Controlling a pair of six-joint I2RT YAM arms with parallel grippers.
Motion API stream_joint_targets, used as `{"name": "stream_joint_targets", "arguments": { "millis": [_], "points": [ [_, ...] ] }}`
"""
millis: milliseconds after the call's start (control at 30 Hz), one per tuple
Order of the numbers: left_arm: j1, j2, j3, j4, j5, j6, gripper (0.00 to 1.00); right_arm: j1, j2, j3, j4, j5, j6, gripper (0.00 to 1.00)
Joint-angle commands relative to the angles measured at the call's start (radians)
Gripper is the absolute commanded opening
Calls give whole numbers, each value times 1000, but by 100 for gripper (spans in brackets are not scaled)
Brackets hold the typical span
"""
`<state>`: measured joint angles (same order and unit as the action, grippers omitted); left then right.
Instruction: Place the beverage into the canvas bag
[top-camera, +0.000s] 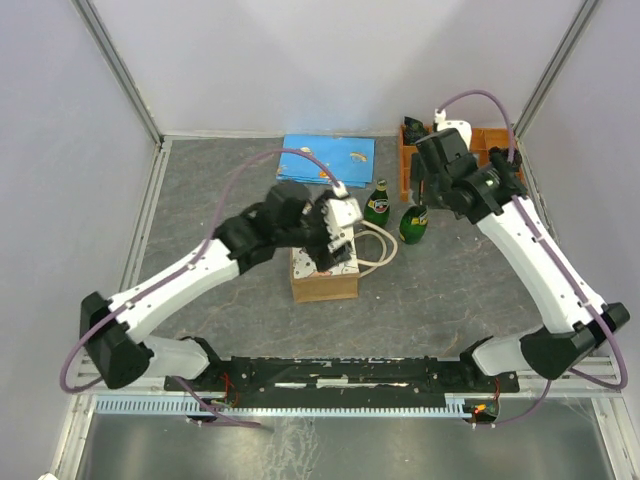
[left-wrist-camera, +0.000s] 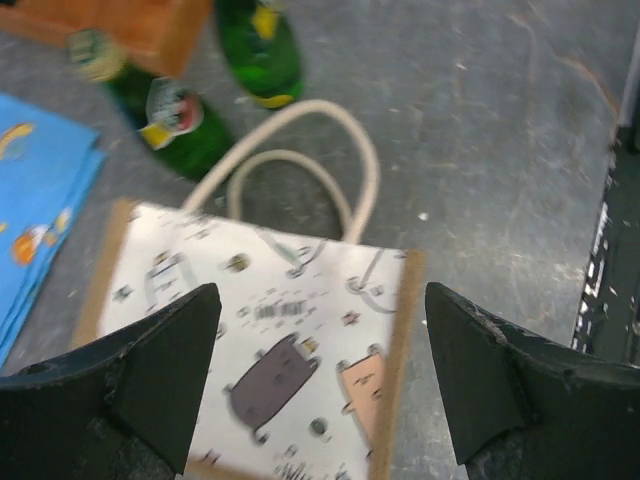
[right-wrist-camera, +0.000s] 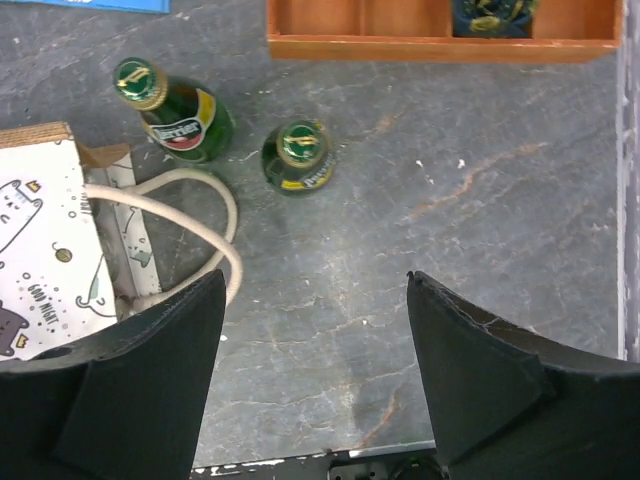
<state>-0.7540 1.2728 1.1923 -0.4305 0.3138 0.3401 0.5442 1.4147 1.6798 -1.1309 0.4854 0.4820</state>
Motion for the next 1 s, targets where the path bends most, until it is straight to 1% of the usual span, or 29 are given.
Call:
{"name": "stream_joint_targets", "arguments": {
  "millis": [0,133,300,500,667,867,967],
  "points": [
    [-121,108,48,-26,-57,175,89,-39,-89,3,-64,62,49,81],
    [-178,190,62,46,-90,174,90,-96,-152,-7,-114,77,67,81],
    [-216,300,112,106,-133,177,90,-152,-232,-23,-157,78,62,81],
    [-253,423,196,109,-132,198,90,-195,-288,-29,-205,82,46,82],
    [-268,518,240,107,-131,202,91,-208,-321,-29,-233,77,50,82],
    [-268,616,299,121,-146,146,90,-214,-350,-22,-267,85,51,82],
    [-270,657,331,122,-141,108,86,-216,-353,-9,-284,95,48,82]
  ]
}}
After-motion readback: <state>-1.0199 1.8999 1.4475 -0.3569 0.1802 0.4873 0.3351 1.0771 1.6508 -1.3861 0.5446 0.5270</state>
